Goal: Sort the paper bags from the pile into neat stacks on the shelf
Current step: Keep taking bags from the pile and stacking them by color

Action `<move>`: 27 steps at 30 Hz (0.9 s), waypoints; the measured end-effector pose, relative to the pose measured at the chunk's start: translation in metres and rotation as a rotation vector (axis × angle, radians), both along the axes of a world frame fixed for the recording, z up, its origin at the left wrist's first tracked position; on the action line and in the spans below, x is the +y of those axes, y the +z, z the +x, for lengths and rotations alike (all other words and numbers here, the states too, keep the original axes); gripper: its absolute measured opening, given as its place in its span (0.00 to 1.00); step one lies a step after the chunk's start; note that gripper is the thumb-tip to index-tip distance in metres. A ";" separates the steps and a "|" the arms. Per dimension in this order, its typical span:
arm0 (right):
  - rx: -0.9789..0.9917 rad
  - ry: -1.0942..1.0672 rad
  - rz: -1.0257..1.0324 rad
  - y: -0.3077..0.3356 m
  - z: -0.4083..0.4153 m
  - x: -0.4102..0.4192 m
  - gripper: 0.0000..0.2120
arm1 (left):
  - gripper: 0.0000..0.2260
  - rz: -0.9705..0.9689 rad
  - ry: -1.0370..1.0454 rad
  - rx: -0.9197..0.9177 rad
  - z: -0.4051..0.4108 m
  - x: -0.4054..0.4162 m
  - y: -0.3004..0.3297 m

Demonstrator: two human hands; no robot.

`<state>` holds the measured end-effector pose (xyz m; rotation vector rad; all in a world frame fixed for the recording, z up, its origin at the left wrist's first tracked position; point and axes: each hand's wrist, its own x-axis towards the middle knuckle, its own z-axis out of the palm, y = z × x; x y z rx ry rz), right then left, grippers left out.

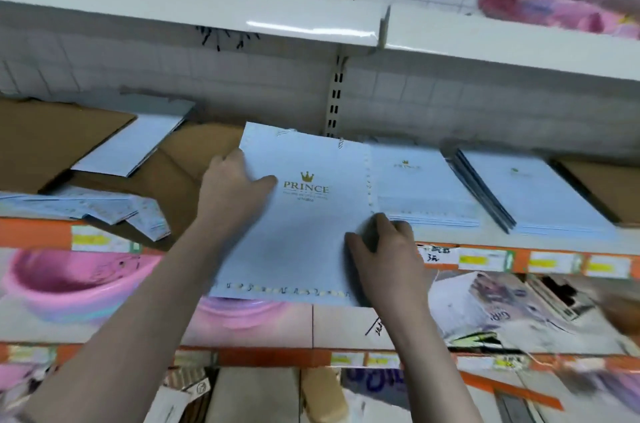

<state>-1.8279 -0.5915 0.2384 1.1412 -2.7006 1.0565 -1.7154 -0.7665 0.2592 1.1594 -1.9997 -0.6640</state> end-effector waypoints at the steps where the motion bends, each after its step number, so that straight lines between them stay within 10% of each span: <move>1: -0.005 -0.017 0.014 0.000 -0.004 0.010 0.13 | 0.20 0.016 -0.037 -0.004 -0.006 0.006 -0.001; 27: 0.153 -0.080 0.220 -0.019 -0.270 0.009 0.18 | 0.14 0.013 -0.055 -0.181 -0.273 0.016 -0.048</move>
